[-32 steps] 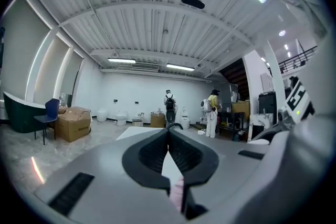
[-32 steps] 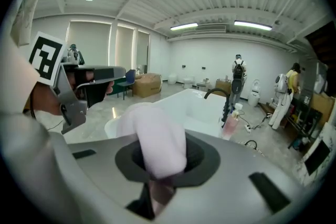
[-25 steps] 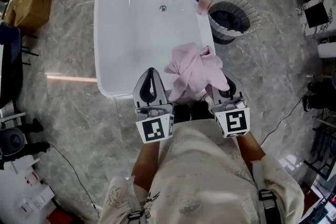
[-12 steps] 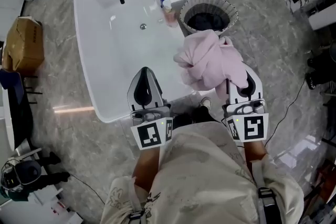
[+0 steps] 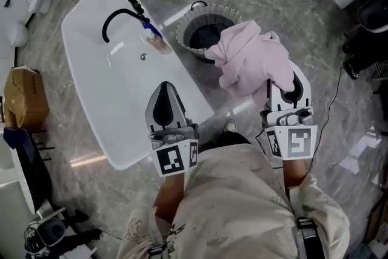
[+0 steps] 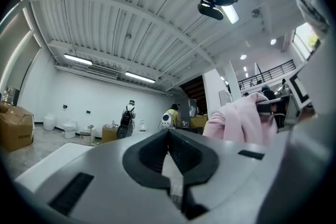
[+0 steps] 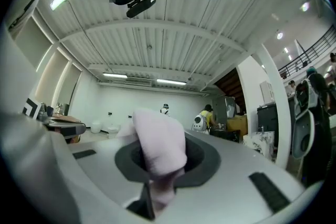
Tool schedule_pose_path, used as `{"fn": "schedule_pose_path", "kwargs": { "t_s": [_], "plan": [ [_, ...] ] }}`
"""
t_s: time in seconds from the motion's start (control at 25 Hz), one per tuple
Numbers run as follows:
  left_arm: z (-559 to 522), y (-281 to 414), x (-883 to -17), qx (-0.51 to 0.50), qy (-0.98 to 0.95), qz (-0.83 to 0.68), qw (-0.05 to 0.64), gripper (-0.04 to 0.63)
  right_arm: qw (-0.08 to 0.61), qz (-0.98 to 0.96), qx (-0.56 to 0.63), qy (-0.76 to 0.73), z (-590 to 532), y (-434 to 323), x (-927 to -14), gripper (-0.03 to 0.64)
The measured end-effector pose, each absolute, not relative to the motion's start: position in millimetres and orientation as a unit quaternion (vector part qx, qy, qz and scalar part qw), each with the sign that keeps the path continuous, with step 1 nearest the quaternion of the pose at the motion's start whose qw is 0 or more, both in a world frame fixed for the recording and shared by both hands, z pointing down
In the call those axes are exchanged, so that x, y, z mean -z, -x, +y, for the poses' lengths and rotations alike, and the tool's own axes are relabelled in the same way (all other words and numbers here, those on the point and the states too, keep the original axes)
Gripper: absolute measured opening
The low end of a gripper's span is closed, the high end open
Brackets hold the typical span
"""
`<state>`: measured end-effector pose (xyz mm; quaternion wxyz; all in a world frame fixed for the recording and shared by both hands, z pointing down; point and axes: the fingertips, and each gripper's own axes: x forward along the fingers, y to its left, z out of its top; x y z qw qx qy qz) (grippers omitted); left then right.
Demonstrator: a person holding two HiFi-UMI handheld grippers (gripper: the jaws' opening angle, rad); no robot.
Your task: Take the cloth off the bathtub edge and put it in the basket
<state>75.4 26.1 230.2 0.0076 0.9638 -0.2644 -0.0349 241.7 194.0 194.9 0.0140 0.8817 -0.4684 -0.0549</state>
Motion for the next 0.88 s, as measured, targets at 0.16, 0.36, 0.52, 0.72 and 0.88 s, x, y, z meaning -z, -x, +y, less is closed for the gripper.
{"fn": "schedule_pose_path", "kwargs": {
  "t_s": [0.16, 0.36, 0.52, 0.72, 0.88],
  "plan": [
    [56.9, -119.6, -231.4, 0.037, -0.972, -0.234, 0.005, 0.003, 0.017, -0.447, 0.056, -0.893, 228.9, -273.7, -199.7, 0.048],
    [89.8, -173.9, -230.3, 0.037, -0.981, -0.192, 0.0, 0.003, 0.009, -0.409, 0.045, -0.911, 274.4, -314.4, -209.5, 0.048],
    [107.3, -201.2, -225.3, 0.035, -0.985, -0.171, 0.0, 0.002, 0.001, -0.386, 0.037, -0.922, 300.7, -336.3, -213.2, 0.048],
    [116.3, -214.1, -224.1, 0.029, -0.987, -0.158, -0.006, 0.002, -0.004, -0.368, 0.026, -0.93, 316.2, -348.1, -220.3, 0.048],
    [90.4, -229.5, -241.2, 0.022, -0.986, -0.162, -0.002, 0.003, -0.001, -0.37, 0.015, -0.929, 291.4, -363.3, -238.6, 0.048]
  ]
}}
